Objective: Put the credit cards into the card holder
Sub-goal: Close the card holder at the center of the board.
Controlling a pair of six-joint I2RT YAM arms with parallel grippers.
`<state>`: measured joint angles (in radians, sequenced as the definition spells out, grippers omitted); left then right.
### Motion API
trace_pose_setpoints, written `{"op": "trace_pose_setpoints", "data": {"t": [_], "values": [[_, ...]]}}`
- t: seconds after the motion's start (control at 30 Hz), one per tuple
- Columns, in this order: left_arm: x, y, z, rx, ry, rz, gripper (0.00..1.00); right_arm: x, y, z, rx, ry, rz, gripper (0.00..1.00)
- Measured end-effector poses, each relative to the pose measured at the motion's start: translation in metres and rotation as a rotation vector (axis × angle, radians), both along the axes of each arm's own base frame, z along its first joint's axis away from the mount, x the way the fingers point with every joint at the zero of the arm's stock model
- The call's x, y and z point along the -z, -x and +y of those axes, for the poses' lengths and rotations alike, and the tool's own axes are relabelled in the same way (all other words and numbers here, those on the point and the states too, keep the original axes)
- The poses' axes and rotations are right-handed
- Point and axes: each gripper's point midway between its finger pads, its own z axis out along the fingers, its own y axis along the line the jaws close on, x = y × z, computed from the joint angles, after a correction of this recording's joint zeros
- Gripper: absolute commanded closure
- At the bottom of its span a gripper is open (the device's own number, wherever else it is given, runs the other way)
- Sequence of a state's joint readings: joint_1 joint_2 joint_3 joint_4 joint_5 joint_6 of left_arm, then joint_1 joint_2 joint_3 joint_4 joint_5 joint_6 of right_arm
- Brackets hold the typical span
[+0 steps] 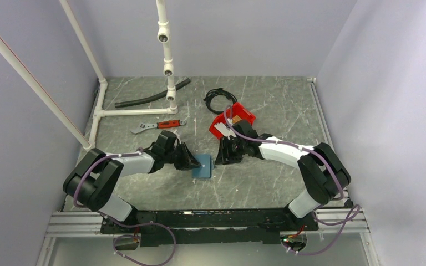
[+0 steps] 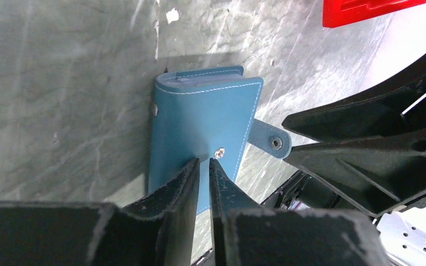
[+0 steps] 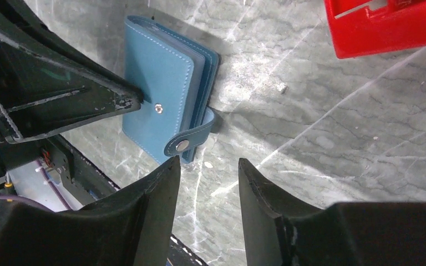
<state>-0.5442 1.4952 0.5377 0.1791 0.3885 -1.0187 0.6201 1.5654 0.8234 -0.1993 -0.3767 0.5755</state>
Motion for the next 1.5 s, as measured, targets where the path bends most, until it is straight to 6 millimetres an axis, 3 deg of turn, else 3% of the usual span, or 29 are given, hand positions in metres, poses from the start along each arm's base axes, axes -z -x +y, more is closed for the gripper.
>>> {"op": "trace_pose_setpoints", "data": {"t": [0.17,0.4,0.73,0.87,1.03,1.27,1.5], "values": [[0.004,-0.002,-0.007,0.026,0.005,0.023,0.93,-0.002,0.002,0.003,-0.017,0.000,-0.009,0.51],[0.004,-0.003,-0.010,0.036,0.003,0.029,0.94,-0.008,-0.001,0.018,-0.052,0.006,-0.041,0.68],[0.004,-0.003,-0.010,0.037,0.003,0.028,0.94,-0.005,-0.009,0.012,-0.033,0.071,-0.065,0.71],[0.004,-0.002,-0.011,0.037,0.002,0.025,0.95,-0.003,-0.009,0.012,-0.038,0.081,-0.063,0.87],[0.004,-0.002,-0.011,0.037,-0.001,0.022,0.95,-0.002,-0.008,0.010,-0.043,0.087,-0.062,1.00],[0.004,-0.002,-0.011,0.037,-0.002,0.020,0.96,-0.001,-0.006,0.010,-0.048,0.090,-0.056,1.00],[0.003,-0.002,-0.012,0.037,-0.003,0.018,0.97,-0.011,-0.004,0.025,-0.093,0.006,-0.057,1.00]]}}
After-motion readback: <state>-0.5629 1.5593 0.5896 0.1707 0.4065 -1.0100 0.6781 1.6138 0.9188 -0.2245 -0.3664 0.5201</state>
